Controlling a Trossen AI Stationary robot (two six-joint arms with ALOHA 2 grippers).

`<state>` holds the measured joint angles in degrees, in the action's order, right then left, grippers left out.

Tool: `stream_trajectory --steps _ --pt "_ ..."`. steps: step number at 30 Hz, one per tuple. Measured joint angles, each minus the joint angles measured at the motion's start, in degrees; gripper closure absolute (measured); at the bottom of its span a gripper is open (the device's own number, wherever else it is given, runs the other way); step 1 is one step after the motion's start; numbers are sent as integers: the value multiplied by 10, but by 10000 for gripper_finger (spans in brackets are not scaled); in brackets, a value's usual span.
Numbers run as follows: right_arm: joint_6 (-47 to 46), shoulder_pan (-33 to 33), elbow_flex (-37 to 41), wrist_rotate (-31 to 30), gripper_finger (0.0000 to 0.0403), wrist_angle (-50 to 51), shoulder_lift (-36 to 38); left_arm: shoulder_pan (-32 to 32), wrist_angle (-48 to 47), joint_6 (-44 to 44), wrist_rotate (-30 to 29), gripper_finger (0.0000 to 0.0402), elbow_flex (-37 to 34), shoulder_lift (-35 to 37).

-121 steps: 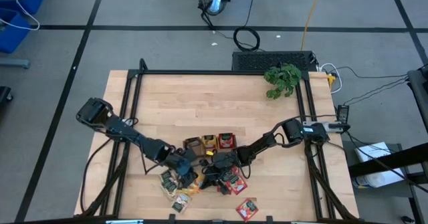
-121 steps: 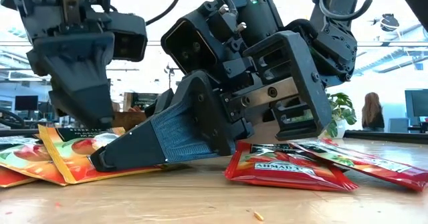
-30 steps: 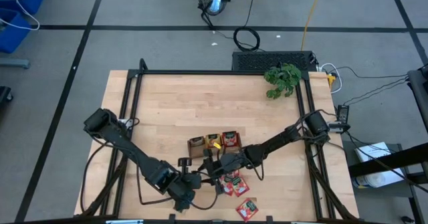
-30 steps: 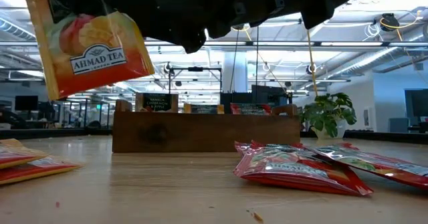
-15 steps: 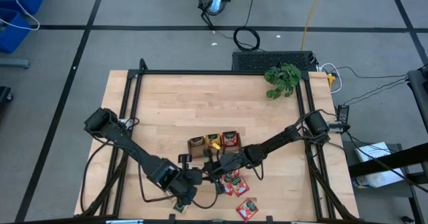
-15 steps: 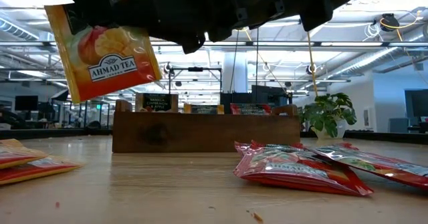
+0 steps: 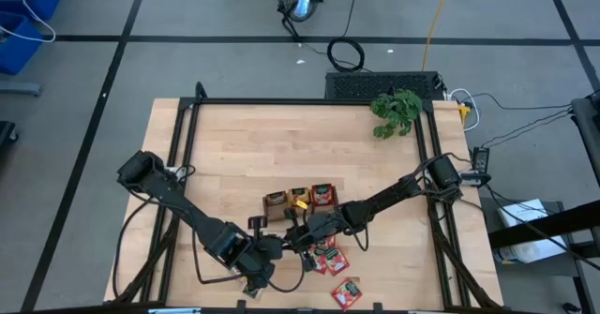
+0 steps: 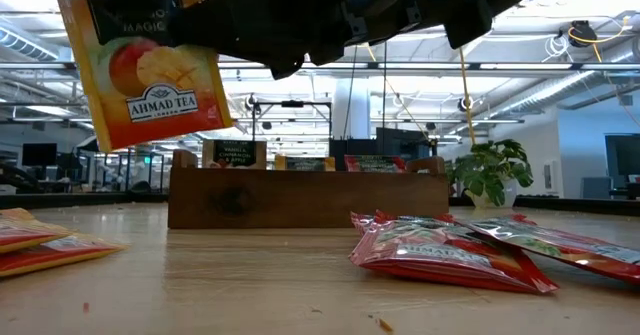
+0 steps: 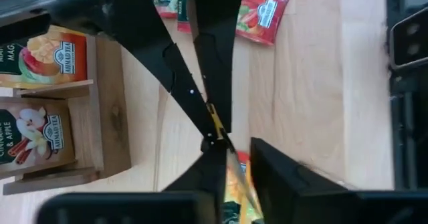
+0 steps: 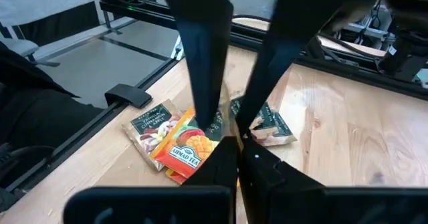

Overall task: Pick & Place Tea
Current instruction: Put the yellow tea bag into the middle section of the wooden organizer

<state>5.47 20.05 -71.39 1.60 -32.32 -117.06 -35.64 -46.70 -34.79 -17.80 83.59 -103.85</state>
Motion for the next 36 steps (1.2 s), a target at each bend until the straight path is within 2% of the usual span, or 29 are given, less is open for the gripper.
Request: stream_trajectory --steps 6,8,12,15,18,20,22,25,26,28,30,32,34,36 --pt "6 -2 0 1 402 29 17 -3 -31 -13 -32 241 0 38" --pt "13 -2 5 1 402 39 29 -14 -54 -18 -69 221 0 58" --pt "20 -8 68 1 402 10 83 -53 -86 -18 -189 202 0 91" --pt "19 -23 146 25 402 -88 146 -86 -86 -1 -302 200 -1 115" --pt "9 -37 215 43 402 -162 195 -113 -49 28 -435 200 -26 130" --pt "11 -43 248 42 402 -161 224 -120 2 64 -466 199 -60 137" --pt "14 -46 271 30 402 -165 248 -114 72 116 -466 199 -107 142" --pt "30 -47 302 10 402 -166 276 -85 271 221 -466 199 -201 141" --pt "33 -46 309 3 402 -167 282 -69 348 274 -443 199 -234 141" --pt "43 -46 325 -7 402 -167 297 -29 516 390 -334 199 -291 140" --pt "48 -45 343 -16 402 -168 311 10 637 458 -242 199 -324 141" --pt "49 -45 368 -17 403 -168 330 39 658 486 -206 199 -333 155" --pt "48 -46 394 -18 403 -181 349 60 627 499 -185 199 -336 186" --pt "45 -47 419 -18 403 -207 371 86 614 524 -103 199 -336 217"
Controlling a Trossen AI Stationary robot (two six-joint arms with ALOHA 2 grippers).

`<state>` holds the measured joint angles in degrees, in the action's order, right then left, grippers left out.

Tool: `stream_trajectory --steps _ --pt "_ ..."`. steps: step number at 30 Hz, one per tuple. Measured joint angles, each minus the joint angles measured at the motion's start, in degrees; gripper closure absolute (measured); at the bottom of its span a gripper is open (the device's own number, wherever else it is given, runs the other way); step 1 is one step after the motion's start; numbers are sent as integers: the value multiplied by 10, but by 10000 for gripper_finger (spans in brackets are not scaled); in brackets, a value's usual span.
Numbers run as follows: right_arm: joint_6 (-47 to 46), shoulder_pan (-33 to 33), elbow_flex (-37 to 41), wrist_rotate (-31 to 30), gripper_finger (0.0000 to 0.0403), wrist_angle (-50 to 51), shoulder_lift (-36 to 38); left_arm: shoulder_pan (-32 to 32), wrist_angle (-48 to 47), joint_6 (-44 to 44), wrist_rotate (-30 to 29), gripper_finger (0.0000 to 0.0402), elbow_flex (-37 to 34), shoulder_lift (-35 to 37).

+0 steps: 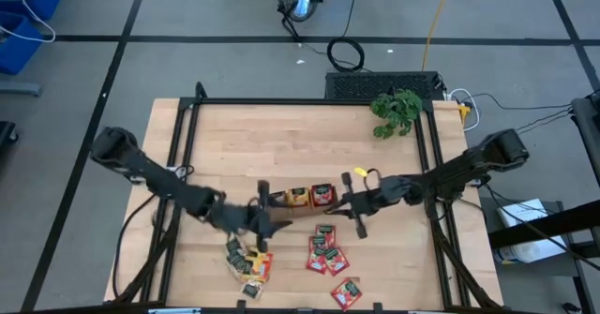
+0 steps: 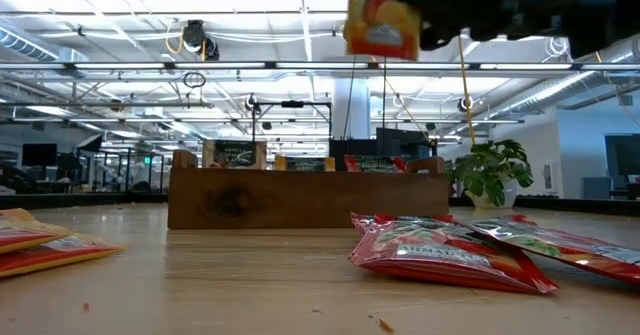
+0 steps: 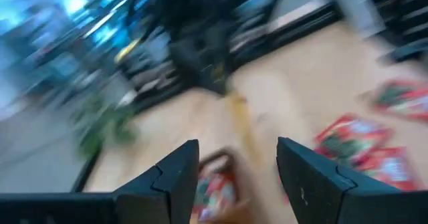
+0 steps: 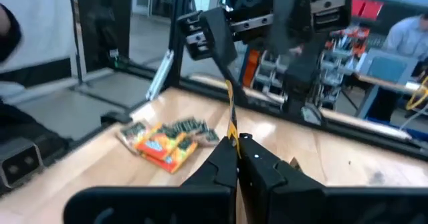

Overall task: Pick & Place Tea
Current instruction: Put the yellow tea bag into the middle section of the wooden organizer

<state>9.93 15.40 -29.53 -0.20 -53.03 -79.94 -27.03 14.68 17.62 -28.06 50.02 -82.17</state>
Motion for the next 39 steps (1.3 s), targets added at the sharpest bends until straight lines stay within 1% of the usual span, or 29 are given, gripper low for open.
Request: stream_trajectory --steps 2,4,5,6,8,10,13,15,19,21,28,35,37,39 --pt "0 -4 15 1 403 -12 15 32 10 45 134 199 -7 31" --pt "-2 -8 26 0 403 -9 25 77 50 74 272 199 -19 50" --pt "-2 -8 29 -1 403 -8 28 102 77 73 319 199 -22 53" --pt "-2 -8 29 -3 403 -9 28 126 92 59 339 199 -29 53" --pt "-2 -8 29 -14 403 -9 28 165 106 9 342 199 -44 49" --pt "-2 -8 30 -26 403 -6 28 189 140 -36 348 199 -56 31" --pt "-2 -8 30 -40 403 1 28 190 193 -68 362 199 -68 -5" --pt "-2 -6 30 -58 403 4 28 180 209 -77 345 199 -62 -28" --pt "-2 -3 30 -87 403 14 28 156 213 -85 258 199 -43 -58" --pt "-2 -3 30 -88 403 12 28 150 210 -88 232 199 -37 -74" --pt "-2 -3 30 -88 403 -3 19 147 211 -109 231 199 -2 -123" --pt "0 -3 30 -88 403 -27 3 154 197 -118 216 201 12 -123" --pt "2 -3 30 -88 403 -32 3 154 189 -116 216 216 12 -124" --pt "2 -3 30 -88 403 -38 3 155 184 -122 220 244 12 -124"
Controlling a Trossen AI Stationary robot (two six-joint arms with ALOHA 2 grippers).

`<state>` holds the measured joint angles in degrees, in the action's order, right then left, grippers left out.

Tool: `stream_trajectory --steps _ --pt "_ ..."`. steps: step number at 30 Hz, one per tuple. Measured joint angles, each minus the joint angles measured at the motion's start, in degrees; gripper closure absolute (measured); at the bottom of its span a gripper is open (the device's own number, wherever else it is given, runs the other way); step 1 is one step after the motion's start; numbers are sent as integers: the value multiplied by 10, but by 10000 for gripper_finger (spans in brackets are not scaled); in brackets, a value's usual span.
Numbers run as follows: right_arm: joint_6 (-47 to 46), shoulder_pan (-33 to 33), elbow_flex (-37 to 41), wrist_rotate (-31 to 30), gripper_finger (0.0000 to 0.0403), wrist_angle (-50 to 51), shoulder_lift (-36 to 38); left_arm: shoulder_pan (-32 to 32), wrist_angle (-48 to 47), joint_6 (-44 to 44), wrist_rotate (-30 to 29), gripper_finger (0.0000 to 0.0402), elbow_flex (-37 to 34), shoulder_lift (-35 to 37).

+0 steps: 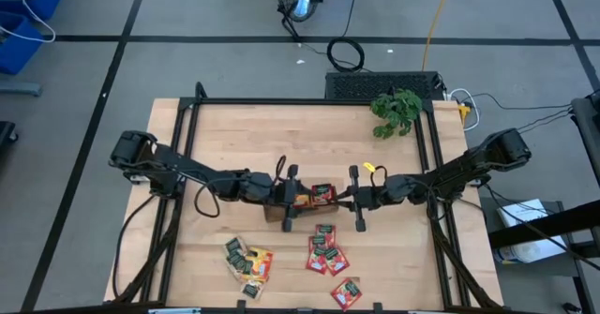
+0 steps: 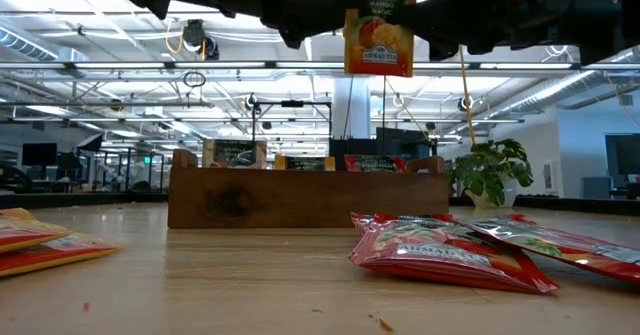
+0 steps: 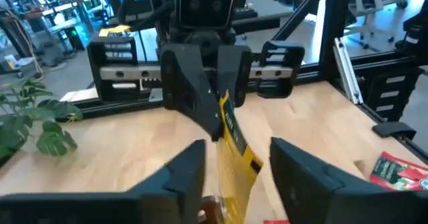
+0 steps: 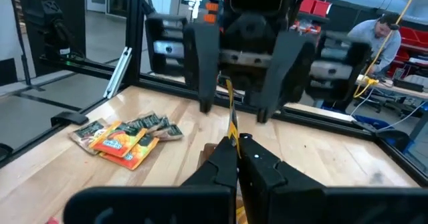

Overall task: Pick & Place Tea
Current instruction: Put the yellow tea bag into the middle section of the wooden organizer

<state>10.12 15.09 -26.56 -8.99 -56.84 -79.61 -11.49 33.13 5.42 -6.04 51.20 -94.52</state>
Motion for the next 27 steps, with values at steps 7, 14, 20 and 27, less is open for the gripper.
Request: stream_trajectory --steps 7,14,20,27 --pt "0 0 0 0 403 -2 0 3 -8 1 7 361 0 0" --pt "0 0 0 0 403 2 0 3 -14 -2 10 397 0 0" --pt "-4 3 0 -1 392 7 0 1 -13 -31 -28 399 -2 0" --pt "-9 8 0 -32 283 14 0 0 -2 -48 -43 400 -12 0"
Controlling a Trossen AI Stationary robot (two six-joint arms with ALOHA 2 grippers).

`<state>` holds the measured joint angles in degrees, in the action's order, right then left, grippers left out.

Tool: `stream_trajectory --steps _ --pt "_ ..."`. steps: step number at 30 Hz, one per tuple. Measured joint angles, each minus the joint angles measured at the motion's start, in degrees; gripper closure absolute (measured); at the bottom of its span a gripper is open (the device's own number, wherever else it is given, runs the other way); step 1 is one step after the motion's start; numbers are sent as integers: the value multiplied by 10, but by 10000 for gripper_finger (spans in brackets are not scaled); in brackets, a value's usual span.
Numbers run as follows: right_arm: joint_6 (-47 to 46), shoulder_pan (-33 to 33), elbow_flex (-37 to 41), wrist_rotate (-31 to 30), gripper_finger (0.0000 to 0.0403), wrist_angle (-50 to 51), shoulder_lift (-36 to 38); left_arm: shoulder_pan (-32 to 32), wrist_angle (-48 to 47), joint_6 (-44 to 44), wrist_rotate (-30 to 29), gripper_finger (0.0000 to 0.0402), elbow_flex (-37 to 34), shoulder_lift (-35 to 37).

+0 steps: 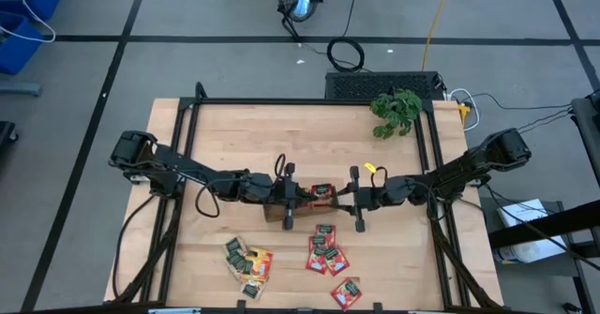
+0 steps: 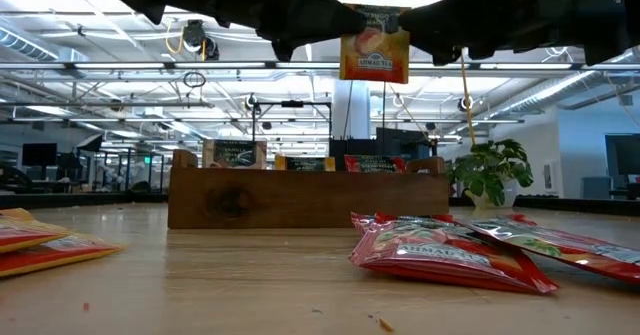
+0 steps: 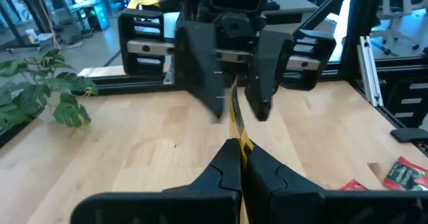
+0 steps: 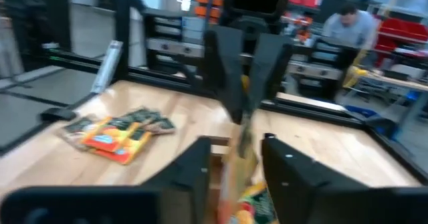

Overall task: Pick & Place Tea
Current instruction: Put the yellow tea bag into the middle section of the wooden organizer

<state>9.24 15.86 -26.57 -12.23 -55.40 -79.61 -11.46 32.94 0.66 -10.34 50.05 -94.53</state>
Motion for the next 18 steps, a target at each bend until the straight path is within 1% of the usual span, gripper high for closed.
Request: stream_trajectory --steps 5,7,9,11,15,18 --pt "10 0 0 -44 193 1 3 -4 -4 -35 -4 400 0 0" --pt "11 0 0 -43 166 -2 5 -7 -12 -44 -7 400 0 0" --pt "11 0 0 -43 143 0 4 -14 -14 -42 -23 400 0 0" --pt "11 0 0 -43 127 0 4 -17 -14 -42 -42 401 0 0" --pt "6 0 0 -43 110 -2 4 -21 -10 -54 -109 401 -7 0" --pt "5 3 0 -42 110 -6 4 -17 20 -64 -122 401 -37 1"
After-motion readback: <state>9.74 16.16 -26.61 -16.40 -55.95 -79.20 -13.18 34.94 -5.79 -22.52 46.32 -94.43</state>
